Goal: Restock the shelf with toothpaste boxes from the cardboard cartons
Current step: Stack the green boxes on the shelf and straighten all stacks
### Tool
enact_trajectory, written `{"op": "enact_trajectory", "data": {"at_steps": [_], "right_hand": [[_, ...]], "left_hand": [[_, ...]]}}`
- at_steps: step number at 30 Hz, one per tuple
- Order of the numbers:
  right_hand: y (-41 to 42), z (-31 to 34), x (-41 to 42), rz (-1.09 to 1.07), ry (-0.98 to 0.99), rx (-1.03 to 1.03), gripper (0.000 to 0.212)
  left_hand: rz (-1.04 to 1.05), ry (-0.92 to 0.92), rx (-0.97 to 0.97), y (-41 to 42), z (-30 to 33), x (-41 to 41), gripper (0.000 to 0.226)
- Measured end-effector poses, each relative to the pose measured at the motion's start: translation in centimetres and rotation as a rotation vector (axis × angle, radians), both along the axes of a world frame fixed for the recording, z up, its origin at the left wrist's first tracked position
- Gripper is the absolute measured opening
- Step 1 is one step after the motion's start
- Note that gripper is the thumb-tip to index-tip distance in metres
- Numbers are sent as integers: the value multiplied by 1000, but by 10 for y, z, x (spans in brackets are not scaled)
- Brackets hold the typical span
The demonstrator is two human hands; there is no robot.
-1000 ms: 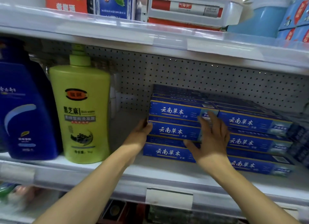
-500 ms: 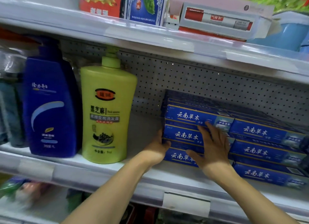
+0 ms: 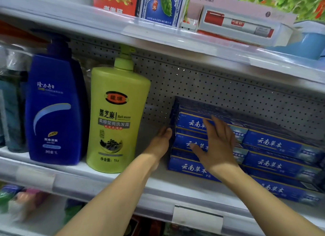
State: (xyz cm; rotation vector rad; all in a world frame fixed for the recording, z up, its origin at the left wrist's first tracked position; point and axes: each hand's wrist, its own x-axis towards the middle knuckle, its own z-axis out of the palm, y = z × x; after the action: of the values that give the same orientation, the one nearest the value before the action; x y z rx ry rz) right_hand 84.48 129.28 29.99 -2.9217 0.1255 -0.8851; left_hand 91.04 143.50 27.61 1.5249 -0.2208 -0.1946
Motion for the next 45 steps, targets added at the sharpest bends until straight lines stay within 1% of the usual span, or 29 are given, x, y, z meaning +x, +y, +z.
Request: {"op": "enact_trajectory", "data": {"at_steps": [4,6,9,12,15,17,20,23,25,29,32,35,39,42,45], "right_hand": [[1,0,14,47,-18,-68,77],[0,-3,22,70,-48,-90,81],[-3,-10,33,95,-115,-153,83],[-7,-16,40,108,-158,-203,84],[-9,-19,44,106,-188,-222,83],[-9,-19,47,89,-216,-258,80],[-11,-20,49,69,-234,-303,80],[-12,-21,50,49,-235,-334,80],[-13,-22,50,37,-229,-343,80],[-14,-23,52,13,-223,-345,80],[-13,-23,53,8,-234,-347,80],[-13,-23,53,12,-236,-353,80],[-13,-22,52,33,-252,-334,81],[-18,-17,54,19,-293,-292,83],[-25,-13,55,-22,-283,-294,83]], "left_hand": [[71,110,-120,-9,3,21,45],[110,168,-195,-14,1,33,43],[129,195,-232,-20,2,45,43],[62,202,-255,-25,8,56,44],[-62,130,-251,-32,16,69,43],[-79,98,-258,-35,18,78,44],[-90,154,-253,-41,11,93,49],[-157,134,-296,-46,3,95,49],[-217,135,-310,-48,-2,101,53],[-228,123,-282,-48,-5,107,54],[-252,154,-232,-51,-7,107,57],[-262,182,-238,-53,-6,110,58],[-217,173,-289,-51,-3,113,53],[-144,213,-312,-51,3,116,61],[-104,254,-333,-52,8,116,66]]}}
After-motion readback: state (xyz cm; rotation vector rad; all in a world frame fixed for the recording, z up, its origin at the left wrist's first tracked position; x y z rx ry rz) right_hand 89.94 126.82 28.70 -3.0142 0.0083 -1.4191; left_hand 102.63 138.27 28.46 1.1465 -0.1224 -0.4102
